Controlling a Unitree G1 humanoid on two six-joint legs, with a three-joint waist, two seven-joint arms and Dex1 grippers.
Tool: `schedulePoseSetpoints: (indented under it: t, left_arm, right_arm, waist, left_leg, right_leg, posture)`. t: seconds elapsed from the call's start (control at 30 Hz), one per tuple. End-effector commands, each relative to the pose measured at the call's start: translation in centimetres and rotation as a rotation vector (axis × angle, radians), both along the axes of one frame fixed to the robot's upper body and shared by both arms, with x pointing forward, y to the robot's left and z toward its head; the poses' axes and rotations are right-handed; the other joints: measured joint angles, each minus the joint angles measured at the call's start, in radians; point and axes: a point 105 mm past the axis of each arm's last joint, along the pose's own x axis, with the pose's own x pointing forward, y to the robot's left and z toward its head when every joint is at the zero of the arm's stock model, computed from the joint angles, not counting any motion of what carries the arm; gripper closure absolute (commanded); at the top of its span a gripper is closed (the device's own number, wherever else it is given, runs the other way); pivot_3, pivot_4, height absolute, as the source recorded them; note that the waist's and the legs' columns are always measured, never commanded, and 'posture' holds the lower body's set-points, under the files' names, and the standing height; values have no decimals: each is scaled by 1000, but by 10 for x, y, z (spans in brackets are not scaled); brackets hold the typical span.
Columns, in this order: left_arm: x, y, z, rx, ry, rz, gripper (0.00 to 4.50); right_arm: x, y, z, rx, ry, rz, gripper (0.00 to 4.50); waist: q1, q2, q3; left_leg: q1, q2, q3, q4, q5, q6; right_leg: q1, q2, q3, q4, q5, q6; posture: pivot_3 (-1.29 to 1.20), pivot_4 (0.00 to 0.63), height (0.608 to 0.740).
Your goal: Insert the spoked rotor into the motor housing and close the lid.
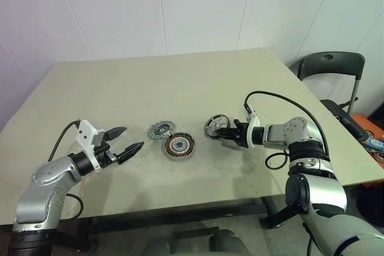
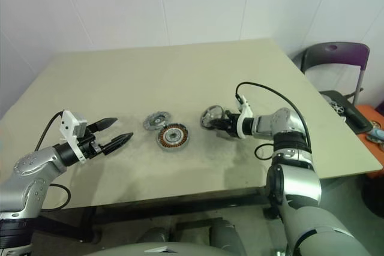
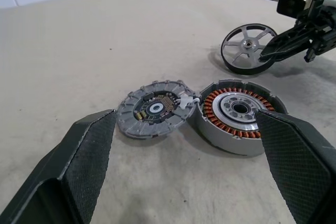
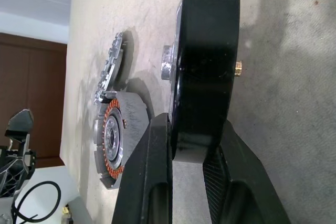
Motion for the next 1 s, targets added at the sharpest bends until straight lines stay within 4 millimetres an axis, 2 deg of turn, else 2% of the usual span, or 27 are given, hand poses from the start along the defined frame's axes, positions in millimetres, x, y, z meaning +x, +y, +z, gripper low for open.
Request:
schedulePoseSetpoints:
  t: [0.03,0.23,0.37,0.57,0.73,0.87,1.0]
  left_arm:
    - [1,0,13,14,-53,-8,0]
    - [-1,3,14,22,-56,-4,0]
    - [-1,4,16,28,-62,-3,0]
    - [-2,5,17,30,-66,2,0]
    - [-2,5,17,29,-67,4,0]
    - [-2,5,17,29,-68,5,0]
    - [-1,5,17,28,-70,6,0]
  right_arm:
    - [4,0,22,35,-56,11,4076]
    - [-10,21,43,126,-47,117,4076]
    - [-25,43,54,189,-43,223,4076]
    - [-37,73,65,224,-110,320,4076]
    - [-47,87,57,201,-109,357,4076]
    - [-51,90,44,182,-67,349,4076]
    - [-53,97,41,186,-53,353,4076]
  waist:
    - [0,0,0]
    - [-2,1,0]
    - [-2,1,0]
    - [0,1,0]
    - [-1,1,0]
    - [-1,1,1]
    - [-2,1,1]
  left_leg:
    - [0,0,0,0,0,0]
    - [-1,0,0,-1,0,0]
    - [-1,1,0,-1,0,0]
    - [-1,0,0,0,0,0]
    - [-1,1,0,-1,0,0]
    - [-1,1,0,-1,0,0]
    - [-1,1,0,-1,0,0]
  right_leg:
    - [0,0,0,0,0,0]
    - [-1,0,0,0,0,0]
    - [-1,1,0,0,0,0]
    - [-1,0,0,0,0,0]
    - [-2,0,0,0,0,0]
    - [-2,0,0,0,0,0]
    - [-2,0,0,0,0,0]
  posture:
    - [0,0,740]
    - [0,0,740]
    - [0,0,740]
    - [0,0,740]
    - [0,0,740]
    - [0,0,740]
    - [0,0,740]
